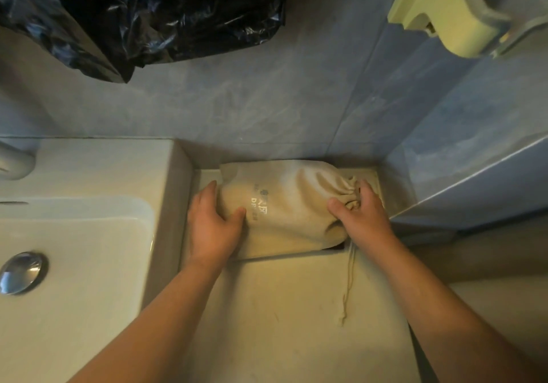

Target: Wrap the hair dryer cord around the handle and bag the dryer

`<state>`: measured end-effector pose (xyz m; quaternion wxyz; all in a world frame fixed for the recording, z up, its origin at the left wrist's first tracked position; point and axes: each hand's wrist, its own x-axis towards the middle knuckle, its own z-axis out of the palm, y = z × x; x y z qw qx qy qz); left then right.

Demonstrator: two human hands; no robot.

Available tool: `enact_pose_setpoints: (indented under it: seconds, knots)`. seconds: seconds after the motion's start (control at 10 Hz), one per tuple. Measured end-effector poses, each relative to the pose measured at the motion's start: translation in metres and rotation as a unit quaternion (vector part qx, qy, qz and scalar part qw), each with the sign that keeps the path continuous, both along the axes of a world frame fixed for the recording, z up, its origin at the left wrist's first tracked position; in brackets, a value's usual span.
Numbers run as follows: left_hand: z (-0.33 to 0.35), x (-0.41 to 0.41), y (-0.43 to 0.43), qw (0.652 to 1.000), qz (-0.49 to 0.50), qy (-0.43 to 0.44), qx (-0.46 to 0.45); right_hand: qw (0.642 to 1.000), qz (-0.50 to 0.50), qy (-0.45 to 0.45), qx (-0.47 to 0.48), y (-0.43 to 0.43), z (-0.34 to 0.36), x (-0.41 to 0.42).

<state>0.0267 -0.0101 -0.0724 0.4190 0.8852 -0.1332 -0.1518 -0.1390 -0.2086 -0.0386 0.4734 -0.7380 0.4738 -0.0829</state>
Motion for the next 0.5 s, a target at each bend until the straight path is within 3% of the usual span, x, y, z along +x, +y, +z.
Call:
enact_pose_setpoints:
  seconds: [0.1,0.5]
  knots:
    - [0.003,-0.006,-0.003,0.998,-0.053,0.030,-0.007,0.995,0.087,0.023,-0.040,0.006,0.002,-0.001]
    - [0.005,0.016,-0.003,0.984,-0.171,0.018,0.035,0.995,0.071,0.054,-0.032,0.016,0.000,0.004]
